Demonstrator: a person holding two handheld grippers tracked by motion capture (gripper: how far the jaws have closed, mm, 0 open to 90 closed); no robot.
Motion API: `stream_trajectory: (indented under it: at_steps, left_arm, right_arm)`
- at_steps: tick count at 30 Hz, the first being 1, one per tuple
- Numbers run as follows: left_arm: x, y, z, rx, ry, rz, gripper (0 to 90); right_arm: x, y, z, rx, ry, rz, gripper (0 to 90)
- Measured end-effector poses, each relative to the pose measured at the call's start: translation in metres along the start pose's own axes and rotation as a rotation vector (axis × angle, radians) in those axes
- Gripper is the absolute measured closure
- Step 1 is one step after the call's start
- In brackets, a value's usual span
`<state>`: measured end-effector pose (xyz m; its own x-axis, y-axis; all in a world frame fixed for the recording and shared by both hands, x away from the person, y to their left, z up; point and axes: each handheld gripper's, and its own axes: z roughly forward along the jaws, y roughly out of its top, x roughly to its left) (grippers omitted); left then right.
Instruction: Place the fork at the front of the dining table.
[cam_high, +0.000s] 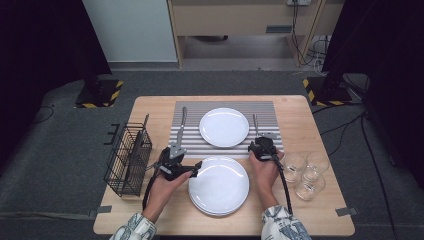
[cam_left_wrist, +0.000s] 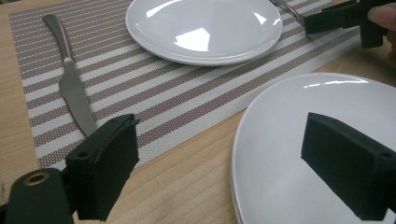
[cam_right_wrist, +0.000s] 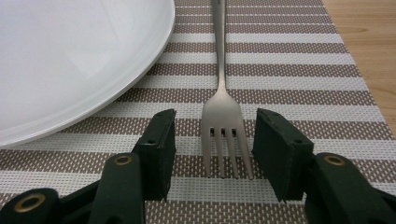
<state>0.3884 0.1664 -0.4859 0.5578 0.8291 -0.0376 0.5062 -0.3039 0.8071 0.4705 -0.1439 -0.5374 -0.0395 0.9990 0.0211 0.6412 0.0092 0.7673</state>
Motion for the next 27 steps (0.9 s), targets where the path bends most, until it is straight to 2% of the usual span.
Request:
stream_trajectory:
  at_steps: [18, 21, 27]
  left_arm:
    - [-0.001, 0.001, -0.001, -0.002, 0.001, 0.003, 10.1]
    - [-0.001, 0.001, -0.001, -0.004, 0.002, 0.002, 10.1]
    - [0.000, 0.001, -0.001, 0.000, 0.004, 0.006, 9.9]
  right_arm:
    - [0.008, -0.005, -0.006, -0.002, 0.026, -0.008, 48.1]
    - [0.006, -0.004, -0.008, -0.018, 0.019, -0.008, 46.2]
    - [0.007, 0.005, -0.020, -0.068, 0.052, -0.006, 35.2]
